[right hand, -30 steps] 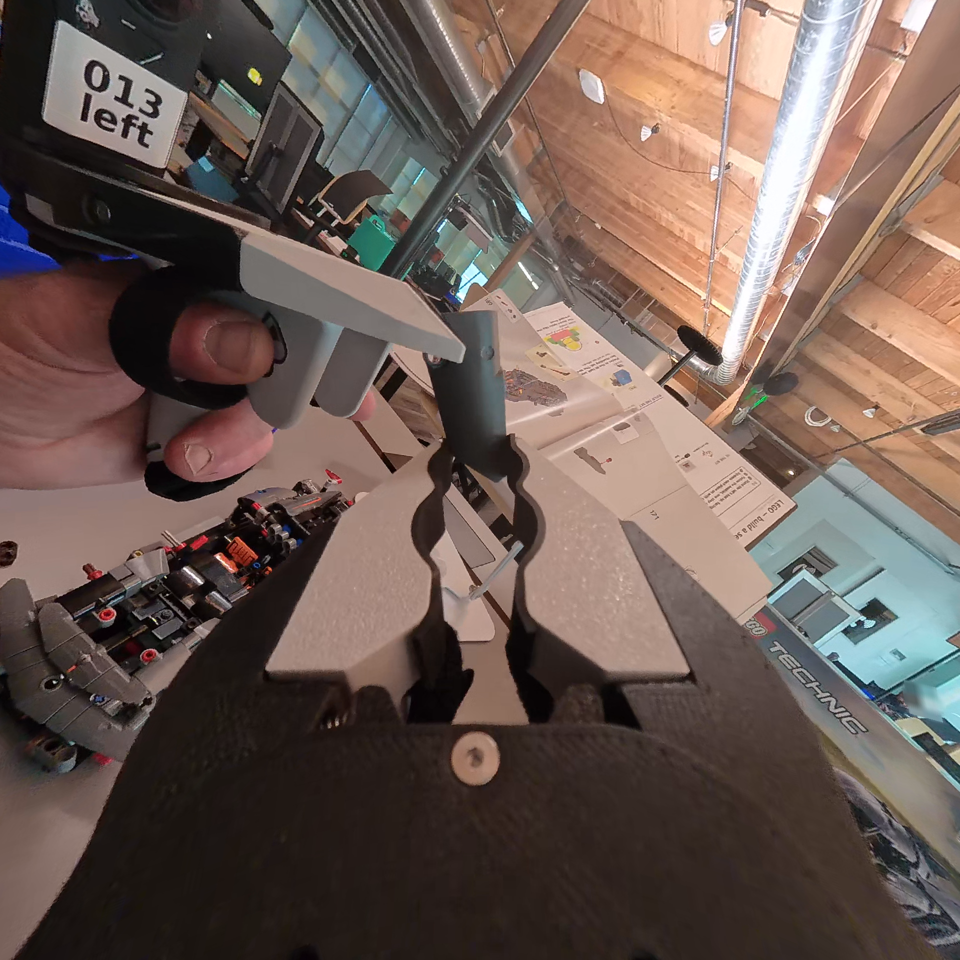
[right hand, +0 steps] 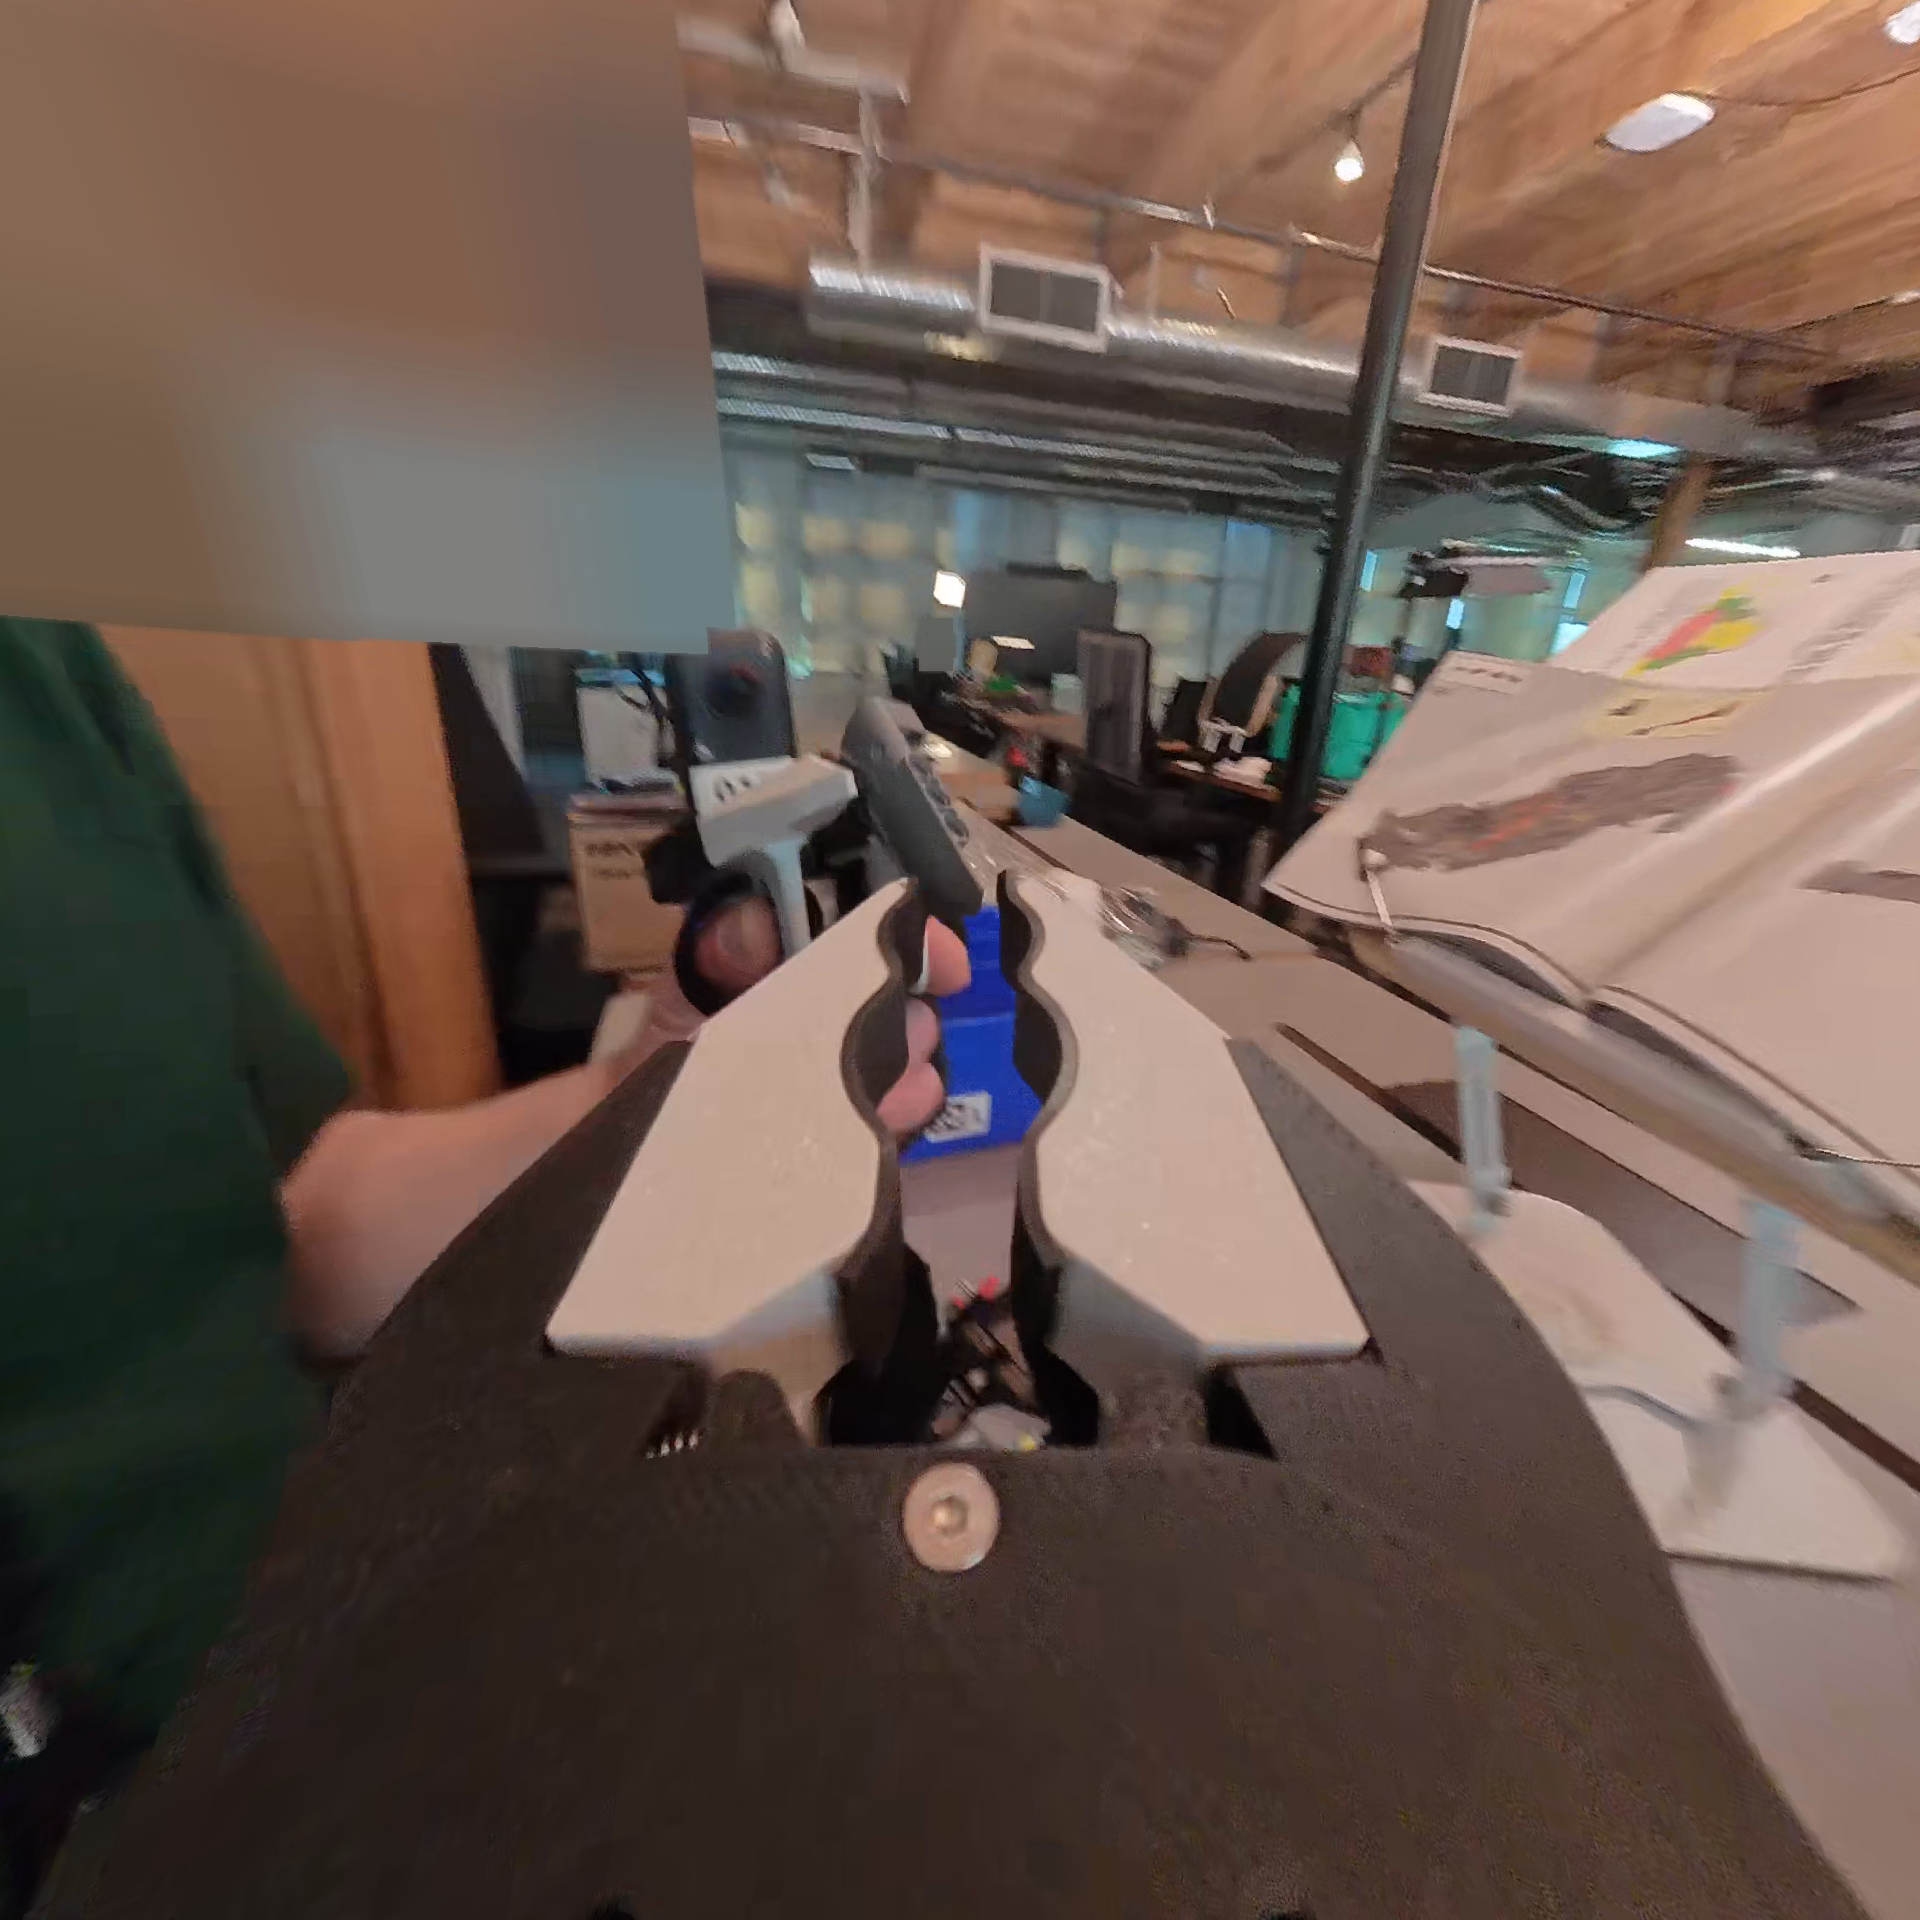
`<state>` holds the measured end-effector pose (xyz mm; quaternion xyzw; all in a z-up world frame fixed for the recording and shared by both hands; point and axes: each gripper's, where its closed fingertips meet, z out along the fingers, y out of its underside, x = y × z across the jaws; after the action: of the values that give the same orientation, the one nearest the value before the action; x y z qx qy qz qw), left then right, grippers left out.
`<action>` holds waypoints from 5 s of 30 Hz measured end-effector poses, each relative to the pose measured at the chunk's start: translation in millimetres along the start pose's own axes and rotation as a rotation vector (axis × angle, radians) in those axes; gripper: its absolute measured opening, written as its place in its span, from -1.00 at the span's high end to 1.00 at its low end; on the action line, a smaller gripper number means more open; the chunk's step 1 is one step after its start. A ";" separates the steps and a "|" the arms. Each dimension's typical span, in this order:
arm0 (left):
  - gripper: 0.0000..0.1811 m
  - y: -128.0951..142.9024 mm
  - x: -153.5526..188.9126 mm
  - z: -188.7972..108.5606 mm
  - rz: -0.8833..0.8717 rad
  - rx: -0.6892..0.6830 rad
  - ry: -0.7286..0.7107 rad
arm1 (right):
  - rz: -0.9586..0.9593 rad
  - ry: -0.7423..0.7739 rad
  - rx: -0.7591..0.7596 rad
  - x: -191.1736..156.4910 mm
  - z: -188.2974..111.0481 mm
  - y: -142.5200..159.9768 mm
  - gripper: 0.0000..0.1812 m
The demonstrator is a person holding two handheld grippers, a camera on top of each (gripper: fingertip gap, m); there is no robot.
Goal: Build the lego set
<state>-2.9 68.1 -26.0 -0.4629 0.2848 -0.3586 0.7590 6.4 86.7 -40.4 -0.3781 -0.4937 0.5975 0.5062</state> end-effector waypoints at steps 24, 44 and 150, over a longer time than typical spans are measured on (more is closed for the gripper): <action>0.89 7.7 -1.6 -1.5 -0.092 -0.013 0.088 | 0.010 0.042 -0.061 6.5 -26.1 -10.0 0.80; 0.88 52.3 -53.0 -39.4 -0.169 -0.092 -0.023 | 0.181 0.713 -1.082 67.1 -212.7 139.3 0.96; 0.89 78.4 -52.8 -31.0 -0.234 -0.141 -0.006 | 0.347 0.580 -1.422 45.4 -285.1 213.1 0.87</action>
<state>-35.2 119.9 -104.5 -0.5461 0.2510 -0.4225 0.6784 219.2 190.2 -310.1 -0.8238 -0.5395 0.0863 0.1511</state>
